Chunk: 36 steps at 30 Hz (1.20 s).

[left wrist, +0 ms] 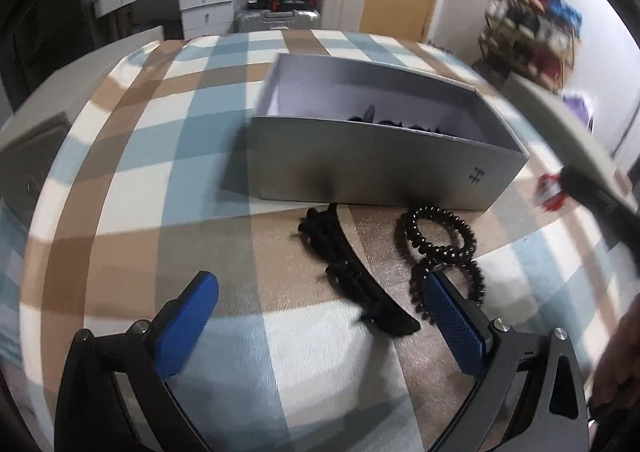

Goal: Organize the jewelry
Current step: 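Lower the left gripper onto the black comb-shaped clip and close it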

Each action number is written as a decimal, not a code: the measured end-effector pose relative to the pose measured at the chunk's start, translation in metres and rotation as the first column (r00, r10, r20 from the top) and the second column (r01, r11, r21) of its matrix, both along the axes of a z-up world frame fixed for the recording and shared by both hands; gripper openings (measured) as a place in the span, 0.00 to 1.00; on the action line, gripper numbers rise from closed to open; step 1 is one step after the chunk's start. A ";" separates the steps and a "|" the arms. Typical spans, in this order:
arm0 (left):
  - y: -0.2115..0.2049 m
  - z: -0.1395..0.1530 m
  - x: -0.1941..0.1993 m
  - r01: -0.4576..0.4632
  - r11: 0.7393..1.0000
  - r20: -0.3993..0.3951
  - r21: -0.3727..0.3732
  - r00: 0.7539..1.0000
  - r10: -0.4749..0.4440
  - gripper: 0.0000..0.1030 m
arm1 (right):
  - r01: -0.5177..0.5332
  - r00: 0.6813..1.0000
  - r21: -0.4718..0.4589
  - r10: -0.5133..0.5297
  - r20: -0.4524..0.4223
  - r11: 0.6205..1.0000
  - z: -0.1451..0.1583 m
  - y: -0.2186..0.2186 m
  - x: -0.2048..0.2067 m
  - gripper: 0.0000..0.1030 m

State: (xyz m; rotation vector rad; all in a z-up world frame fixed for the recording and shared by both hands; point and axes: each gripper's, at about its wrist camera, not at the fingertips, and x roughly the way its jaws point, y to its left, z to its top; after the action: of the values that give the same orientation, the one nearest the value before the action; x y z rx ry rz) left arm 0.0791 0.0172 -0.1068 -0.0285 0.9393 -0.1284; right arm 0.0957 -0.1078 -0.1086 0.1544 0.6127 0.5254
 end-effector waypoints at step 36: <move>-0.017 -0.003 0.005 0.058 0.995 -0.003 0.077 0.998 -0.058 0.23 | -0.009 1.000 0.070 0.009 0.003 0.997 0.001 -0.022 -0.016 0.02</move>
State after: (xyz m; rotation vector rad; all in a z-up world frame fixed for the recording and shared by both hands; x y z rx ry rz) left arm 0.0838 0.0004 -0.1101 0.0702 0.9452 -0.1460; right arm 0.0793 -0.1301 -0.1075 0.2176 0.5933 0.5558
